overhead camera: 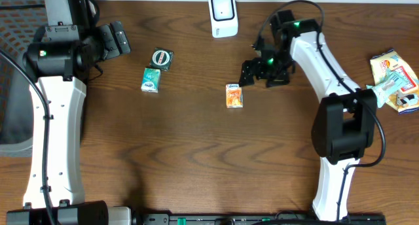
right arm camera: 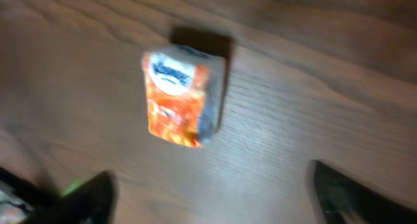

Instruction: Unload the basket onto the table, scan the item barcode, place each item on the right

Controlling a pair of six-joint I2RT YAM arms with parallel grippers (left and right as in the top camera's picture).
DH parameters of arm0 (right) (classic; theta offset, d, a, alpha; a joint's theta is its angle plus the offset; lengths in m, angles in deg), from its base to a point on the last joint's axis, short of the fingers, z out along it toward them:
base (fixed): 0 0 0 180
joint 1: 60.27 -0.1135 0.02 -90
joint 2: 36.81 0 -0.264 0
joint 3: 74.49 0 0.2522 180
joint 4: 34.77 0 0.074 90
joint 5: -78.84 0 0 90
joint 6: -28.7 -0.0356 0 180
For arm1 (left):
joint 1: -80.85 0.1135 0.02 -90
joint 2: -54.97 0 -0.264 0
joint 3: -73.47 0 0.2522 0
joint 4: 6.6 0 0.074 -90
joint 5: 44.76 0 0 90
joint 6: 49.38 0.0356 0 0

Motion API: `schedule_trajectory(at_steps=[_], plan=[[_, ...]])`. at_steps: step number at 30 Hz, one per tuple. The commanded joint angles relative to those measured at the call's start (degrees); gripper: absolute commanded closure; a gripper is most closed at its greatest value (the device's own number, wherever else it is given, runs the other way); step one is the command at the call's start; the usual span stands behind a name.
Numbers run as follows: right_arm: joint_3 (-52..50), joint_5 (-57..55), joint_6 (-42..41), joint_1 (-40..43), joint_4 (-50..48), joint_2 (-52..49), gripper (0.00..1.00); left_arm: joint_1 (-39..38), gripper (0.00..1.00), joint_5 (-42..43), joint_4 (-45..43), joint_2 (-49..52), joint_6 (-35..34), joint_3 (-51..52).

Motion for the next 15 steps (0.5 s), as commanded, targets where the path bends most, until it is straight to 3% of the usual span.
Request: schedule_trajectory(at_steps=[1,3,11,15], plan=[[0.39,1.09,0.46,-1.9,-2.45,0.15,0.23,-0.02,0.02,-0.72,0.15,0.33,-0.48,0.24],[-0.04,-0.22,0.42,-2.95,-4.72,-0.09,0.28,-0.02,0.03,-0.72,0.15,0.35,-0.48,0.24],[-1.68,-2.62,-3.67,-5.51,-7.23,-2.89,0.31,-0.02,0.02,-0.72,0.15,0.33,-0.48,0.24],[-1.92,-2.64,-4.2,-7.15,-7.52,-5.14,0.39,-0.02,0.02,-0.72,0.15,0.33,-0.48,0.24]])
